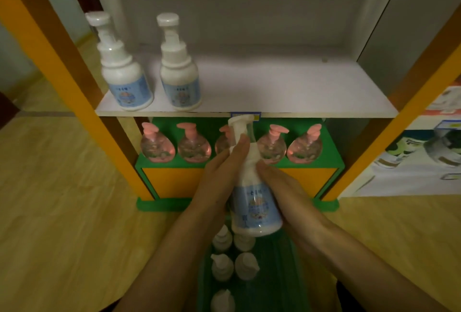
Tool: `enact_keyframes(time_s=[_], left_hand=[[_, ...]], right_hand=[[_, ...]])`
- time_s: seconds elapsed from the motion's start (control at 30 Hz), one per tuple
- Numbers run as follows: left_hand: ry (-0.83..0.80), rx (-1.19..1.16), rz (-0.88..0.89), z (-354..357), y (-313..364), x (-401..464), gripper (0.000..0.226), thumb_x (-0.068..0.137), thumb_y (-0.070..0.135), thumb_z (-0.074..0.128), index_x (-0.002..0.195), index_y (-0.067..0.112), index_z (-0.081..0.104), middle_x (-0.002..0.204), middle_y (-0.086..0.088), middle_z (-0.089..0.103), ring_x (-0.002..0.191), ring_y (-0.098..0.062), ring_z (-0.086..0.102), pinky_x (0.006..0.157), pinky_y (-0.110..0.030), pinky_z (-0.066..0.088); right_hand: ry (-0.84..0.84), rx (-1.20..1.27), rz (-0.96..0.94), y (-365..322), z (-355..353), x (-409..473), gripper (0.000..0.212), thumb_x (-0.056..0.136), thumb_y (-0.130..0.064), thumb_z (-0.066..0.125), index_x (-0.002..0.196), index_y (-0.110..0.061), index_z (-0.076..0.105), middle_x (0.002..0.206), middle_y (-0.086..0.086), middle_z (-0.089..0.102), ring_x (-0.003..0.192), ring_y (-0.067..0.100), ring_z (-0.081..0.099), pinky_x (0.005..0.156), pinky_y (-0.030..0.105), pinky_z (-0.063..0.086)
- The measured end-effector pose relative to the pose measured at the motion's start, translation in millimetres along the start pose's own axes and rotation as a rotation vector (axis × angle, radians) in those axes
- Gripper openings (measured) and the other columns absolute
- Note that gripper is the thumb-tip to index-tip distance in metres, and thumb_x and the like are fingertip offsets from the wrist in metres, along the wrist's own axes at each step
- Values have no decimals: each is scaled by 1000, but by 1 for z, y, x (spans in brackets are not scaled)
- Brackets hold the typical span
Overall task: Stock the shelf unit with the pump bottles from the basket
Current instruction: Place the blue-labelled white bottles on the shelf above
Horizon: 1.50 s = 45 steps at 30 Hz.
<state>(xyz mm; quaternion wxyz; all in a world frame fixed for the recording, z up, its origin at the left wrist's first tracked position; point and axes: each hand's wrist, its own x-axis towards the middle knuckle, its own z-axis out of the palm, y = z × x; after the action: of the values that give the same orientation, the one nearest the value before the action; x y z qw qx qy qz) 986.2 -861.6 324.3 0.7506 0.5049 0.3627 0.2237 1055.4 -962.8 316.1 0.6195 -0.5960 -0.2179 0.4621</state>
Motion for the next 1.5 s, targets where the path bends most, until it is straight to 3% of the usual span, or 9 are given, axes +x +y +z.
enact_keyframes(time_s=[0.2,0.37,0.53,0.6,0.73,0.93,1.1,1.3,1.5], left_hand=[[-50,69,-29,2,-5,-1,77,51,71,69,110,22,68,105,-6,73,96,-26,70,92,-48,52],[13,90,32,3,2,-2,43,76,59,62,103,26,69,104,1,72,96,-20,69,90,-46,54],[166,-46,-92,-8,13,-1,31,82,54,60,101,29,61,113,4,62,107,-21,56,88,-36,42],[185,-82,-134,-12,14,1,43,81,50,62,114,23,59,118,0,61,109,-24,55,82,-33,44],[212,-69,-183,-20,17,6,36,82,44,65,108,19,62,107,-4,66,96,-22,60,60,-28,42],[234,-161,-189,-29,25,9,21,85,28,61,102,15,63,98,-5,69,87,-20,61,60,-28,43],[231,-169,-220,-32,22,12,22,87,30,59,102,15,64,98,-7,71,84,-18,61,61,-28,46],[225,-187,-223,-37,26,14,15,86,27,60,96,16,64,100,-10,71,87,-21,62,69,-30,48],[230,-204,-202,-40,29,17,11,84,27,62,92,19,63,95,-5,70,88,-20,62,62,-28,44]], right_hand=[[26,-17,-16,5,-3,-2,44,73,-46,62,113,-29,61,104,-2,74,94,17,71,85,38,56],[79,56,-23,4,-5,-4,50,73,-44,64,119,-25,60,107,3,73,96,22,70,85,44,57],[233,47,-164,-4,-11,3,53,72,-40,68,122,-29,56,111,4,70,98,22,70,86,47,55],[297,19,-227,-14,-12,10,57,68,-44,69,121,-28,56,113,3,68,96,18,70,85,44,56],[336,-26,-291,-44,-10,34,63,64,-45,72,121,-24,57,112,3,68,98,19,69,88,45,55],[278,-243,-477,-93,8,82,32,82,-27,69,113,-28,62,108,-8,69,96,7,68,78,25,56],[239,-318,-512,-105,13,127,38,82,-17,72,118,-24,60,116,-1,67,103,10,65,81,24,53],[262,-299,-474,-104,9,158,48,84,-14,70,130,-17,56,119,2,66,98,6,65,72,15,52],[223,-308,-457,-106,9,167,48,87,-16,67,132,-18,54,117,1,66,96,2,63,69,11,51]])
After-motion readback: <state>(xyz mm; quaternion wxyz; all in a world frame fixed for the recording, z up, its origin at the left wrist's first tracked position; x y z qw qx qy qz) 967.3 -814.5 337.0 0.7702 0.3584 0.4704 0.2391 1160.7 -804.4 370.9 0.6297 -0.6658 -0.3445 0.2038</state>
